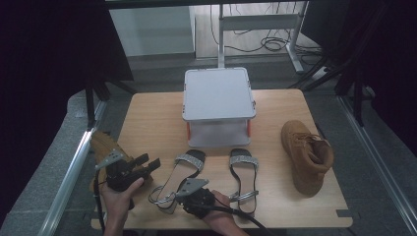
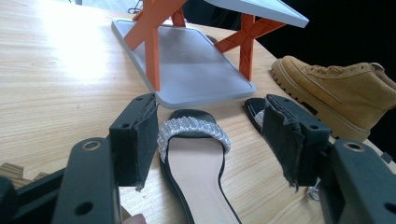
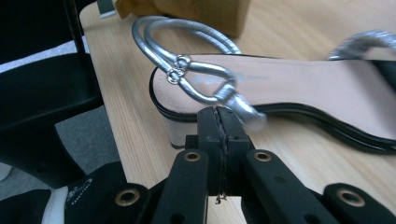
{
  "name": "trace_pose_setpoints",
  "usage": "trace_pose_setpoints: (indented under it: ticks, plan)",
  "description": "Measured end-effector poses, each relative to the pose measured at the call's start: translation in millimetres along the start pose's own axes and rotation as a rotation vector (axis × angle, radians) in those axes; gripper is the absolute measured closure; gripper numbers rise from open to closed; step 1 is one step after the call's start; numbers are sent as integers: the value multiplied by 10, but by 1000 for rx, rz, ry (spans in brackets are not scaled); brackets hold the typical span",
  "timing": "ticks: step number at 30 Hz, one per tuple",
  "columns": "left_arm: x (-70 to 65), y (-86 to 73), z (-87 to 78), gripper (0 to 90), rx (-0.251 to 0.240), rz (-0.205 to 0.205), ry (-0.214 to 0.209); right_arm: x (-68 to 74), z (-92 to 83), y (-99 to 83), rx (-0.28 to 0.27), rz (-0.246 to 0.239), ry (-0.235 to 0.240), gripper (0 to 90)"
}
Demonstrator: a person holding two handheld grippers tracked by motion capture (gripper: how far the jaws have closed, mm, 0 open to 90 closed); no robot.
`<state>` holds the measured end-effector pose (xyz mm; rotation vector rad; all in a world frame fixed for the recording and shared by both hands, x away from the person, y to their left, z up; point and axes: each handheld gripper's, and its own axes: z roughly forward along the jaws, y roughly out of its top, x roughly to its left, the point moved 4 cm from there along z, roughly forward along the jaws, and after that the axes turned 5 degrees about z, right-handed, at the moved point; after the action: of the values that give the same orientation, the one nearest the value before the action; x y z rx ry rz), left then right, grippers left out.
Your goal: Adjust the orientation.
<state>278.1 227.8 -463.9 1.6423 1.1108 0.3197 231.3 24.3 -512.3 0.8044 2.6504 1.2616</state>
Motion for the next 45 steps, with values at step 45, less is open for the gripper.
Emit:
trace_pose_setpoints:
  ticks: [45]
  plan:
    - [-181, -83, 125, 355, 67, 37, -50, -422, -972, -853, -105, 157, -168, 894]
